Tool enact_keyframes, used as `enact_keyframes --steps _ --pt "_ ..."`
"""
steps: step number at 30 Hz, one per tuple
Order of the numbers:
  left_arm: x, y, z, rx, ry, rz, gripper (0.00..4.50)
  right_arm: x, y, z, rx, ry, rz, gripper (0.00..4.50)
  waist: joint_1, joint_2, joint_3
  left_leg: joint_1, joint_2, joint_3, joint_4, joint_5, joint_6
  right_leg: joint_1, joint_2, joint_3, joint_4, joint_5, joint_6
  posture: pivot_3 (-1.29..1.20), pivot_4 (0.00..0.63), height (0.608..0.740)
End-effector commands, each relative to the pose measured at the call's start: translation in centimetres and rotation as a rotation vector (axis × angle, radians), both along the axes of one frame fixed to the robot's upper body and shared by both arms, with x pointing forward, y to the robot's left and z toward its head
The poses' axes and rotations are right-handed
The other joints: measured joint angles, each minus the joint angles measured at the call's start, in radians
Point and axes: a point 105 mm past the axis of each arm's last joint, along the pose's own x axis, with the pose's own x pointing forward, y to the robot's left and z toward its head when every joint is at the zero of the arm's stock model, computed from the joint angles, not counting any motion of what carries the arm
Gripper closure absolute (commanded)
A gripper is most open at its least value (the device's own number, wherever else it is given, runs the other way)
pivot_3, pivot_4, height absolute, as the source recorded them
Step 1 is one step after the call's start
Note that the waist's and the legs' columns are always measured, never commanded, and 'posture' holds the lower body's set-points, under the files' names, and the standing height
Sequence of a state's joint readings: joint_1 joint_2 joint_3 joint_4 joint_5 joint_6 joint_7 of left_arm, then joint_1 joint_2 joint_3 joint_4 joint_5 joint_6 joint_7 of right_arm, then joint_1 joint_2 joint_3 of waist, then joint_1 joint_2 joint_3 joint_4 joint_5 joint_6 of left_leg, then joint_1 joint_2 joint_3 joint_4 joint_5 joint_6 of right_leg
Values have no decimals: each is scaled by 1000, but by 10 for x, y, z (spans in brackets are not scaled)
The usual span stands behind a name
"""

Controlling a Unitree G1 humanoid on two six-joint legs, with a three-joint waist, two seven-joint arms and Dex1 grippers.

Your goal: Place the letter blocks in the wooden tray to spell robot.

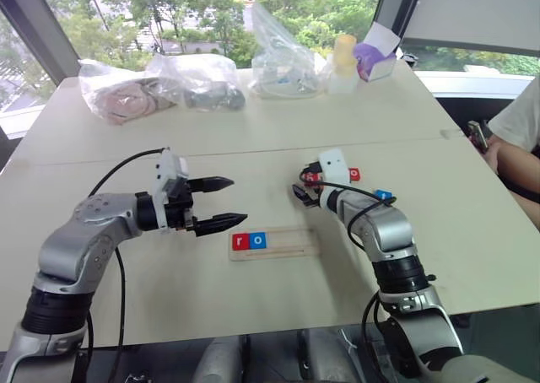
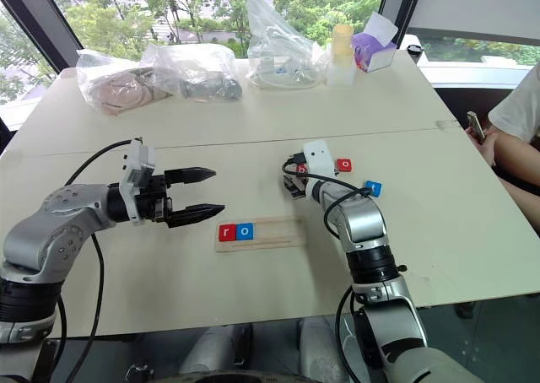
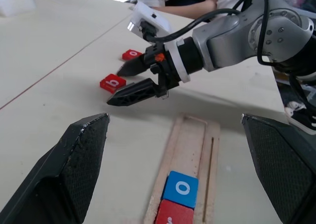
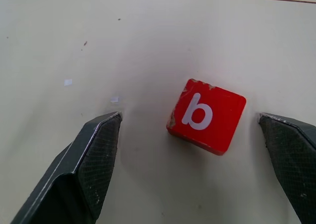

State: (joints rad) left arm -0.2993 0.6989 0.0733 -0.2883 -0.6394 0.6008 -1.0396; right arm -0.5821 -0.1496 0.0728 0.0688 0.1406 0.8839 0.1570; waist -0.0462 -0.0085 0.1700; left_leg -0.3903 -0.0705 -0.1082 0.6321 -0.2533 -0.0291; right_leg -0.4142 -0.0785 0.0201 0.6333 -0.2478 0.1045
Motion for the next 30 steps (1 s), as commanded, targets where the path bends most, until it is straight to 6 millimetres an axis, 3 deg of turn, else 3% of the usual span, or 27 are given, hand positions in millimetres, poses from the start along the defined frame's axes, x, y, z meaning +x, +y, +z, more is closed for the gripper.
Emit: enact_keyframes --steps 1,6,9,13,17,23,30 --pt "-3 6 11 7 -59 14 0 3 8 -6 5 26 -19 843 0 0 0 0 0 0 0 0 0 0 0 0 0 0 0 0 150 740" --pt "-4 8 13 -5 -79 26 0 4 18 -8 5 33 -30 3333 -1 0 0 0 0 0 0 0 0 0 0 0 1 0 0 0 150 740" --pt "-8 10 9 13 -83 3 0 1 21 -6 -4 35 -18 3362 -1 0 0 0 0 0 0 0 0 0 0 0 1 0 0 0 150 740" --pt "-12 11 2 63 -83 -61 0 -17 0 5 -59 24 -11 3362 9 1 0 0 0 0 -1 0 0 -1 0 1 1 0 -1 0 150 740" --pt "-11 2 3 55 -87 -125 0 -74 -30 22 -98 43 81 3362 41 2 1 -4 -1 -2 -1 0 0 -2 -1 -1 -2 0 0 0 150 740" --pt "-4 -7 1 38 -87 -159 0 -128 -61 17 -62 143 -23 3362 29 2 1 -3 0 -1 -1 -1 2 -1 -2 -1 -2 -1 1 0 150 740" --pt "1 -15 0 26 -88 -182 0 -142 -73 -2 13 200 -173 3362 30 2 1 -2 0 0 0 -1 1 0 -1 -1 -2 -1 1 0 150 740"
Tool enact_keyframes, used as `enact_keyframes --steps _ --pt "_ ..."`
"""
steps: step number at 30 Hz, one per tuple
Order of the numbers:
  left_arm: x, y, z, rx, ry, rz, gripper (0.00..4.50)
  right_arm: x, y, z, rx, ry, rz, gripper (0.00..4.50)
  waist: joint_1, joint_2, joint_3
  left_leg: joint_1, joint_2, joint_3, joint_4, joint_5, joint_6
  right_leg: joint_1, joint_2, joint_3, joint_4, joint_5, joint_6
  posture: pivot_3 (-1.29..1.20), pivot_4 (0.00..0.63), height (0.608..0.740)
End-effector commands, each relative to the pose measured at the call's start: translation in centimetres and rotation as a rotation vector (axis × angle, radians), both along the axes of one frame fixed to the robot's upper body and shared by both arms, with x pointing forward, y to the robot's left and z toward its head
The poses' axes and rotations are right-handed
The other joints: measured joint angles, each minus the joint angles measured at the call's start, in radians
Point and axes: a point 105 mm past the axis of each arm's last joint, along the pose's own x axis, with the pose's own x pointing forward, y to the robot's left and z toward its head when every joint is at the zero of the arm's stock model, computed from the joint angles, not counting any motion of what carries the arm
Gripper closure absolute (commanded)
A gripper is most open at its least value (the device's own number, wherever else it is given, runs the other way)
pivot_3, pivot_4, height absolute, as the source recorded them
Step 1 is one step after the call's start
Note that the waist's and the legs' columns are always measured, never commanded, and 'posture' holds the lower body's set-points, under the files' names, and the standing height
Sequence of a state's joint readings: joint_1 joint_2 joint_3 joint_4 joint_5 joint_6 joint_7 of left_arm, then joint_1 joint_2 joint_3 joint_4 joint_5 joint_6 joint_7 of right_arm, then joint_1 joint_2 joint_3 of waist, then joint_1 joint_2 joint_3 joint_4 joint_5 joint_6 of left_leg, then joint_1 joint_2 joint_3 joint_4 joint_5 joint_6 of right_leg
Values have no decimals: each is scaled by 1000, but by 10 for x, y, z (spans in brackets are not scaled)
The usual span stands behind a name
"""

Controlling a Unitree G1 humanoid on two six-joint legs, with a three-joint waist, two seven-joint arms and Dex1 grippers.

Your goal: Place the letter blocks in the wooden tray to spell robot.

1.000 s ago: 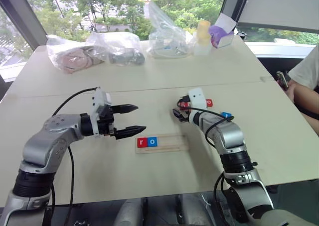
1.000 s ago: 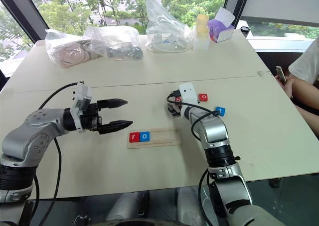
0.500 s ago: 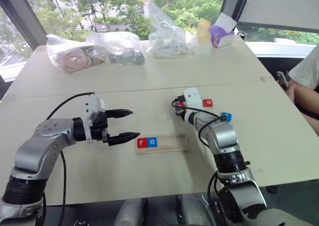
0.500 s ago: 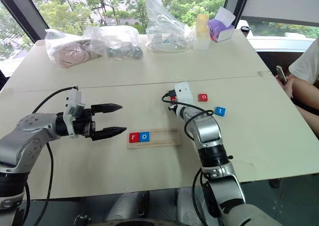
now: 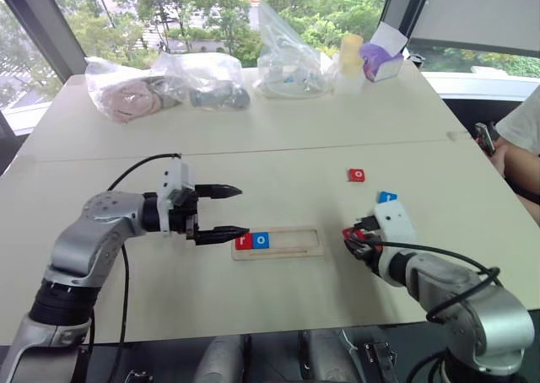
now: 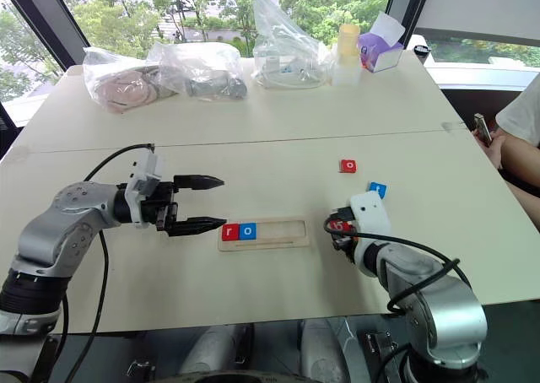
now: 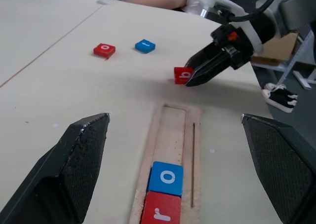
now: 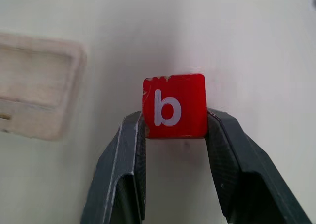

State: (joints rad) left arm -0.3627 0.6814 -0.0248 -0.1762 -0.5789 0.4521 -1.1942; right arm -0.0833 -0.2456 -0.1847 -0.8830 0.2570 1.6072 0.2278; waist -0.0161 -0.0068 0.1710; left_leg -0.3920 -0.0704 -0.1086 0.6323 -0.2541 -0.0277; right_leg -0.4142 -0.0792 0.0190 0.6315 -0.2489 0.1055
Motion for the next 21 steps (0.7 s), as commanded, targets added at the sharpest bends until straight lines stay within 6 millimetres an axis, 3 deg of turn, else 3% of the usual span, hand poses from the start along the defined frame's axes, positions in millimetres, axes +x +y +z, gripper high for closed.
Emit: enact_keyframes --steps 1,6,10,12,13,18,21 --pt "1 -2 7 -2 -42 -14 0 1 -4 5 -3 -31 -63 3362 0 0 0 0 0 0 0 0 0 0 0 0 0 0 0 0 150 740" --pt "-1 -4 8 -5 -44 -25 0 5 -7 3 -10 -26 -108 3362 2 0 0 0 0 0 0 0 0 0 0 0 0 0 0 0 150 740" --pt "-7 -4 7 -1 -44 -35 0 9 -7 7 -13 -37 -94 1329 1 0 0 0 0 0 0 0 0 0 0 0 0 0 0 0 150 740" --pt "-10 -4 5 8 -44 -37 0 8 -3 13 -24 -44 7 287 2 0 0 0 0 0 0 0 0 0 -1 0 0 0 0 0 150 740" --pt "-11 -3 5 11 -43 -37 0 7 -1 14 -30 -46 45 75 2 0 0 0 -1 0 0 0 0 0 -1 0 0 0 0 0 150 740" --pt "-14 -5 2 10 -42 -36 0 -3 2 47 -129 -117 496 75 3 1 3 0 -1 0 1 0 0 2 -2 -1 -2 0 1 0 150 740" --pt "-15 -5 1 9 -43 -28 0 3 -5 66 -230 -262 738 75 3 0 4 1 -1 0 1 0 0 5 -1 -3 -3 -1 2 0 150 740"
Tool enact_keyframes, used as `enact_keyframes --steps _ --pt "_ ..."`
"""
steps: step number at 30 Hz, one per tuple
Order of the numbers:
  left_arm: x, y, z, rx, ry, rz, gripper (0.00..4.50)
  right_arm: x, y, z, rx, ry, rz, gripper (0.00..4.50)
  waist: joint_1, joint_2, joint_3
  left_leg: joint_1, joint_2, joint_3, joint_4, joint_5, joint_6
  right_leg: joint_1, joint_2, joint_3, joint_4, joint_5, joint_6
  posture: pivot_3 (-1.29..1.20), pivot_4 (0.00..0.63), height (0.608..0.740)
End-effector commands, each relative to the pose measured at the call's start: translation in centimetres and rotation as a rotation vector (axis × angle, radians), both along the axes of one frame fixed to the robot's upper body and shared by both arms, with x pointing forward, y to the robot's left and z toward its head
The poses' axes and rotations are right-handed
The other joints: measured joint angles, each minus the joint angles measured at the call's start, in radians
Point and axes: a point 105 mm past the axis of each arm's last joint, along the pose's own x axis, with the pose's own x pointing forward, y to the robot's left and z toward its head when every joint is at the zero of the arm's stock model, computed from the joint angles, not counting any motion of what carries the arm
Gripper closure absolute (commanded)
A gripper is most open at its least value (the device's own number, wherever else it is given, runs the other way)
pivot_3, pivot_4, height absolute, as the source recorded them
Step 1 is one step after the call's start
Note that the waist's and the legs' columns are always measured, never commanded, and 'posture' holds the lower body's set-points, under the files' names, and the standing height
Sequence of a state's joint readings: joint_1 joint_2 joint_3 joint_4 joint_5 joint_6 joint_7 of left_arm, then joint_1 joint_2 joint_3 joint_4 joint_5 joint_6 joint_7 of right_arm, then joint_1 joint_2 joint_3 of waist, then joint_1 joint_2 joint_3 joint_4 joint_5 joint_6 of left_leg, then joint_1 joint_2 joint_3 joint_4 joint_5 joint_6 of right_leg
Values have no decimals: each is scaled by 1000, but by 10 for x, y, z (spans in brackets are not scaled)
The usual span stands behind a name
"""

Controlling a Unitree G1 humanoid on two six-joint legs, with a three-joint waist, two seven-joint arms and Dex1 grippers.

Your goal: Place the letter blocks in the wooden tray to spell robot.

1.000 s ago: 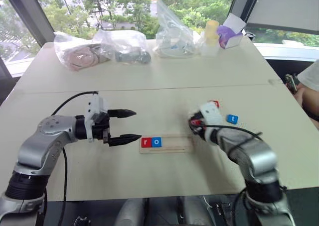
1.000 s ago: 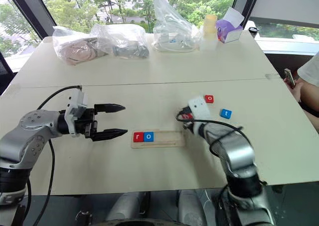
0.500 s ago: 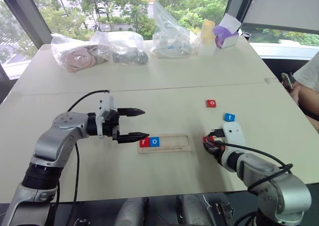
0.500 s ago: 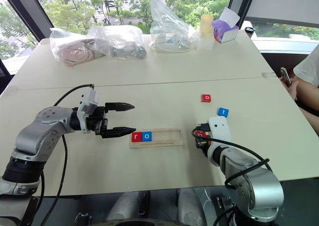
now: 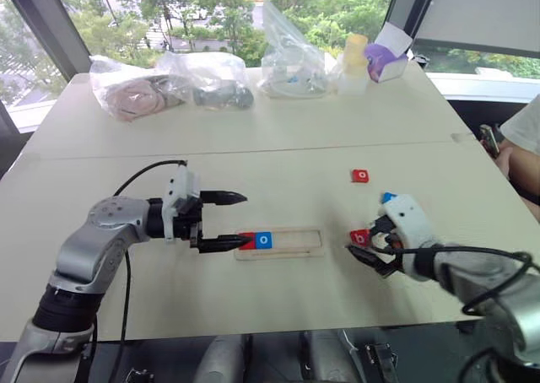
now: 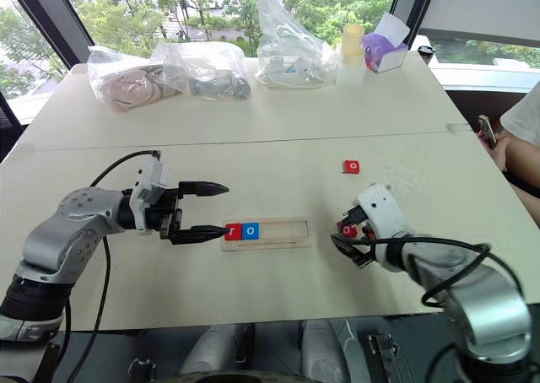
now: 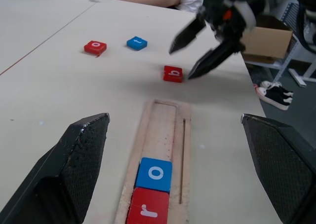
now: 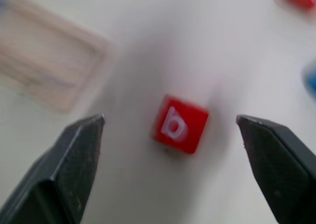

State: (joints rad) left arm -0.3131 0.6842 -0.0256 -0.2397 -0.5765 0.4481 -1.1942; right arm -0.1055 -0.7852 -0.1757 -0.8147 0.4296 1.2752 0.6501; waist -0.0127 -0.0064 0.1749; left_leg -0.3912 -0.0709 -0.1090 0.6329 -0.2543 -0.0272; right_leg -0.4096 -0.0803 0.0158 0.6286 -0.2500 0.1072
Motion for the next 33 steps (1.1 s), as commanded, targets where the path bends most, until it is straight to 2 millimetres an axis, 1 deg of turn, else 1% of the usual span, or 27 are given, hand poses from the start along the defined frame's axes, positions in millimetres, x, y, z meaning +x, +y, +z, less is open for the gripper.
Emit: enact_keyframes --steps 1,2,4,6,8,10,12,18,22,23,25,29,33 --pt "-3 -2 6 -4 -37 -2 0 2 0 19 -43 -148 282 75 -1 -1 0 1 0 0 0 0 0 1 0 0 0 -1 1 0 150 740" --pt "-3 -2 6 -5 -38 1 0 1 -5 15 -61 -131 328 75 0 -2 1 1 0 0 0 0 0 1 0 0 0 -1 1 0 150 740" --pt "-4 3 5 -4 -37 11 0 6 -15 8 -64 -92 389 75 -1 -3 1 1 0 1 0 0 0 1 0 0 0 -1 1 0 150 740" --pt "-7 4 2 1 -37 22 0 15 -33 -4 -161 -90 481 75 -4 -3 2 1 0 2 1 0 0 1 -1 1 0 -1 1 0 150 740" --pt "-10 6 0 2 -33 33 0 23 -43 -15 -209 -75 533 75 -4 -3 2 1 0 2 1 0 0 1 -1 1 0 -1 1 0 150 740" --pt "-13 9 -1 6 -30 44 0 34 -44 -20 -164 -69 521 75 -2 -3 2 1 0 2 1 0 0 1 -1 2 0 0 1 0 150 740" --pt "-15 12 -1 11 -30 56 0 40 -45 -25 -147 -54 535 75 -1 -3 3 1 1 2 1 0 0 1 -1 2 1 0 0 0 150 740" --pt "-18 15 -1 18 -33 80 0 48 -46 -34 -110 -17 549 75 4 -2 3 1 0 1 1 0 0 1 -2 2 0 0 0 0 150 740" --pt "-19 20 2 26 -34 93 0 49 -43 -38 -90 0 571 75 2 -2 3 1 0 1 1 0 0 0 -2 2 0 0 0 0 150 740" --pt "-18 21 2 27 -34 96 0 49 -42 -38 -87 0 576 592 2 -2 3 1 0 1 1 0 0 0 -2 2 0 0 0 0 150 740" --pt "-18 21 3 28 -34 97 0 48 -39 -40 -82 -3 587 1244 2 -2 2 1 0 0 1 0 0 0 -2 2 1 0 0 0 150 740" --pt "-18 19 4 32 -32 95 0 48 -35 -40 -74 -12 590 3373 1 -2 2 1 0 0 1 0 0 0 -2 2 1 0 0 0 150 740" --pt "-17 17 7 36 -30 91 0 53 -29 -33 -95 -70 590 3387 1 -2 2 1 0 0 1 0 0 0 -2 2 1 0 0 0 150 740"
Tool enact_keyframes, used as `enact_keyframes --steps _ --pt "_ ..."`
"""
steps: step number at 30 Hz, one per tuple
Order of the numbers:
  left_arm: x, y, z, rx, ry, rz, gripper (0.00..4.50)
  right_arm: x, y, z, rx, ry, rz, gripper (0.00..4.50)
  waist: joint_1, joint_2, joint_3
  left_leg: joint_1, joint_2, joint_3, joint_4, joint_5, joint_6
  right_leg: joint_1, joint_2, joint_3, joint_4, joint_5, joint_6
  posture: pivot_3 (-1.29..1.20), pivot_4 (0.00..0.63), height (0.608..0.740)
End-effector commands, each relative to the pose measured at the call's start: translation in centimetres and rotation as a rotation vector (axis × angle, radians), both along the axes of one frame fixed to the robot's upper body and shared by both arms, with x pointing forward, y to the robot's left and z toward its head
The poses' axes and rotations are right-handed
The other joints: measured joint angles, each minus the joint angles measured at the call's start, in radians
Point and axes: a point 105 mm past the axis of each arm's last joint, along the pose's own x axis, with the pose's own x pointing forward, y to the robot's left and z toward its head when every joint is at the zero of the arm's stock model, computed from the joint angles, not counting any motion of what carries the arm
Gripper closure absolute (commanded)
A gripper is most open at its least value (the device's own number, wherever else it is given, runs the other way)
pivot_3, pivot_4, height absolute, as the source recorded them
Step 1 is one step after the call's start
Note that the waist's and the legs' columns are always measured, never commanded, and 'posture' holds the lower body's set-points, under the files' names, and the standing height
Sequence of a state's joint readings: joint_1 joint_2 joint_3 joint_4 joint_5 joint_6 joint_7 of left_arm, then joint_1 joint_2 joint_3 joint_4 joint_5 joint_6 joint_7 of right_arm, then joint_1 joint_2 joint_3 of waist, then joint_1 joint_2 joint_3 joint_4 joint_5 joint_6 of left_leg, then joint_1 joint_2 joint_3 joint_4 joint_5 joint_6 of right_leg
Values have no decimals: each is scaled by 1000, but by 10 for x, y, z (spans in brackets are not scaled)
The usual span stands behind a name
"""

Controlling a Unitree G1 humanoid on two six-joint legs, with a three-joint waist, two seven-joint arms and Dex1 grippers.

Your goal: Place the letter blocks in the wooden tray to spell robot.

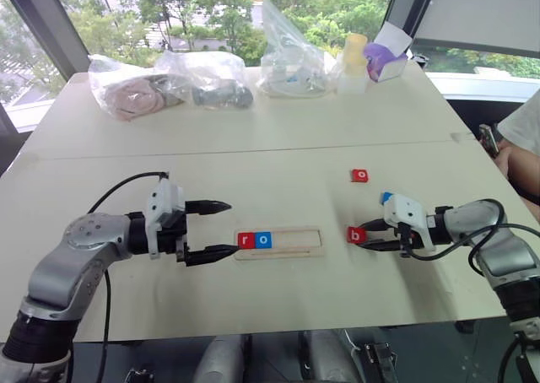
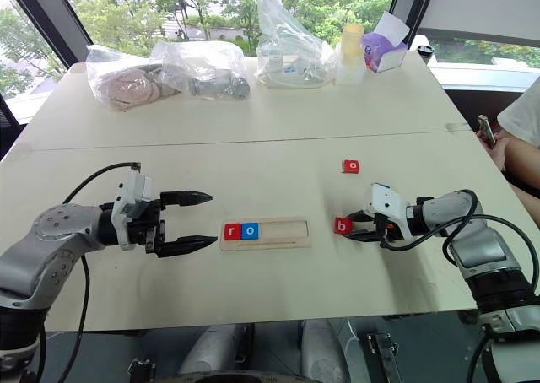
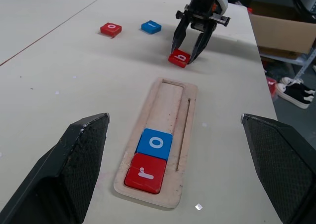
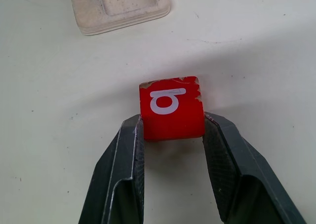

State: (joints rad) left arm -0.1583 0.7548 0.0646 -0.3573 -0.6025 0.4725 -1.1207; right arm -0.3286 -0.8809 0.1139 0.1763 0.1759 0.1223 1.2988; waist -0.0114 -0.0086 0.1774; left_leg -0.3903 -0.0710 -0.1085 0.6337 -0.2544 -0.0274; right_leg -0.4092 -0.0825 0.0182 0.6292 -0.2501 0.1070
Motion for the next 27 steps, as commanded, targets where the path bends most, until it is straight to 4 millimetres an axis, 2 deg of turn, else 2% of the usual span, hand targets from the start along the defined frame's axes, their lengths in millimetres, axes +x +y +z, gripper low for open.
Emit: enact_keyframes --steps 1,5,8,12,17,27 --pt "-2 -5 13 -2 -43 -23 0 4 18 21 7 -102 57 3387 -1 0 0 0 0 0 0 0 0 0 0 0 0 0 0 0 150 740" --pt "-1 -6 14 -1 -42 -21 0 0 35 36 20 -126 115 3387 -1 1 0 0 0 0 0 0 0 -1 0 0 0 0 0 0 150 740" --pt "-2 -8 15 -5 -46 -16 0 -9 73 40 47 -104 218 3387 -2 1 0 0 0 0 0 0 0 -1 0 0 0 0 0 0 150 740" --pt "-5 -6 10 15 -45 -15 0 -11 104 31 64 -73 253 3387 -1 1 0 0 0 -1 0 0 0 -1 0 0 0 0 0 0 150 740" --pt "-11 -1 1 57 -42 -25 0 -4 128 24 75 -70 255 3387 1 1 0 -1 -1 -1 0 0 0 -1 0 0 0 0 0 0 150 740" --pt "-17 -3 -1 62 -53 -50 0 -1 139 20 76 -60 258 3387 0 1 0 -1 -1 -1 0 0 -1 -2 0 0 1 0 -1 0 150 740"
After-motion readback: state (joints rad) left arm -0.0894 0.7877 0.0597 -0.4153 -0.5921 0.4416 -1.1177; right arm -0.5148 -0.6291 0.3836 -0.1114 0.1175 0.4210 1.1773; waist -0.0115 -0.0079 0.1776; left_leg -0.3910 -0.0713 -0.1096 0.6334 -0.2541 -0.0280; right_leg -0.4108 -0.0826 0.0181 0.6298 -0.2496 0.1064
